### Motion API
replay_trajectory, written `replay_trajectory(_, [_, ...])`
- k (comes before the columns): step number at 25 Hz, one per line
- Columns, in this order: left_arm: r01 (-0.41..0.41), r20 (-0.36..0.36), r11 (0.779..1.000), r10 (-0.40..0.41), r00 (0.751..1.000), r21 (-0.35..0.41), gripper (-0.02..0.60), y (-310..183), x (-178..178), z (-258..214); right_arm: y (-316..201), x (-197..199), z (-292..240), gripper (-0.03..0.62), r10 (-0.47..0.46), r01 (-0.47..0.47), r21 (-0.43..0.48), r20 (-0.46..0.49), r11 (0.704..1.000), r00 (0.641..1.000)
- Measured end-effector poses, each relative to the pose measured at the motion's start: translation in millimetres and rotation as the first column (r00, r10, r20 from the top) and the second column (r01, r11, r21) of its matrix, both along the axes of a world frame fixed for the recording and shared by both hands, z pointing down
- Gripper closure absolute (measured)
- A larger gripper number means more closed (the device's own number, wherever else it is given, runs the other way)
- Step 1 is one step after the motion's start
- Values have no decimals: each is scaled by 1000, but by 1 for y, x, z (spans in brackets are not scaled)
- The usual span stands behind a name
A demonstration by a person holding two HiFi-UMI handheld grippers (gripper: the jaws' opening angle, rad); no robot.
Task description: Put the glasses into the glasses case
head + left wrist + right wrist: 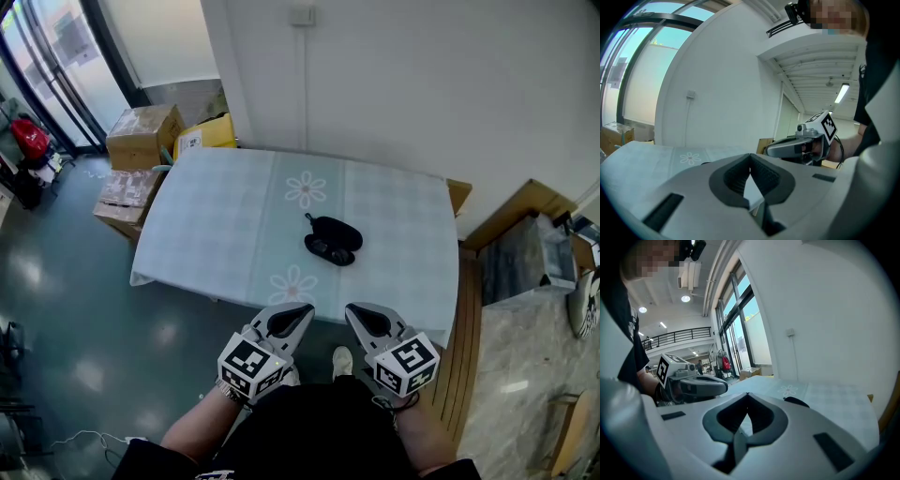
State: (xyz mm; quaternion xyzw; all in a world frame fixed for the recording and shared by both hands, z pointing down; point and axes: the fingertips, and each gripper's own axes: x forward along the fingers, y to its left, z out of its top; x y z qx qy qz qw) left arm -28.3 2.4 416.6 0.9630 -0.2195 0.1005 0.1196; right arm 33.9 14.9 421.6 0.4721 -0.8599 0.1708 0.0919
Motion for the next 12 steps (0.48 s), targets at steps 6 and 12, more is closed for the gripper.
replay_trajectory(6, [0, -2, 1000, 0, 1000, 1, 554, -2, -1, 1, -1, 0, 0, 571, 3, -3, 0, 0, 1000, 1000])
replay_trajectory(12, [4, 0, 1000, -4, 1000, -2, 554, -1, -3, 1, -1, -2, -1, 571, 1, -1, 1, 0, 1000, 1000])
